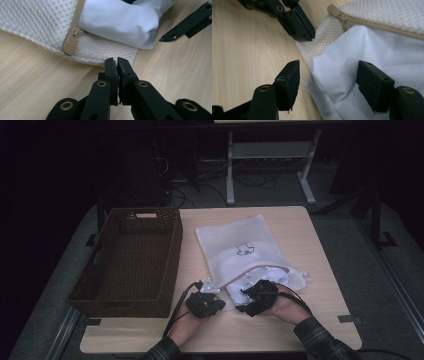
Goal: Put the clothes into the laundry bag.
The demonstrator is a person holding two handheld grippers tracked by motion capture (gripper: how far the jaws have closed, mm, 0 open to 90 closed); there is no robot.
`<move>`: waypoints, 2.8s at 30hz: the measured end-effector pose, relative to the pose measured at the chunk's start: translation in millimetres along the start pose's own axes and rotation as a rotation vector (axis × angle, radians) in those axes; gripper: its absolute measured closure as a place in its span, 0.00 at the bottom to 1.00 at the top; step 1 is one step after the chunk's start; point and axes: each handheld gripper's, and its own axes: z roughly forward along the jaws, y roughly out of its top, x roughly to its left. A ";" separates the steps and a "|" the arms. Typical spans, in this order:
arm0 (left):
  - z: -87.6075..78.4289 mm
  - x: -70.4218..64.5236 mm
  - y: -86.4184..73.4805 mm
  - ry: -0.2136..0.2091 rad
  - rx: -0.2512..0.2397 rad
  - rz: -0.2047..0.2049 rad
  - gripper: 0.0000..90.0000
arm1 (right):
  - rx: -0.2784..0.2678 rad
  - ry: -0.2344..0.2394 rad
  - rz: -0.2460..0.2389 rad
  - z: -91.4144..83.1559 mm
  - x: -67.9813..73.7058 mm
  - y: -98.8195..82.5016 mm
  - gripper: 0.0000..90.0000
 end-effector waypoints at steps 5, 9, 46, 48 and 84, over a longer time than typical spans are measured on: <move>0.5 -0.7 -0.3 0.003 0.004 -0.002 0.97 | 0.035 -0.107 -0.056 8.6 6.3 -2.6 0.58; 0.9 0.1 -0.8 0.001 0.007 -0.007 0.97 | 0.031 -0.141 -0.052 9.0 6.4 -3.6 0.75; 1.3 0.6 0.0 0.003 0.018 -0.002 0.97 | -0.147 -0.142 0.138 -12.7 -24.4 12.0 0.58; 1.3 0.7 0.0 0.002 0.018 -0.002 0.97 | -0.165 -0.131 0.148 -23.6 -22.9 8.1 0.55; 2.0 1.0 0.3 0.000 0.021 -0.004 0.97 | -0.141 -0.237 0.371 -52.4 -71.7 -92.5 0.20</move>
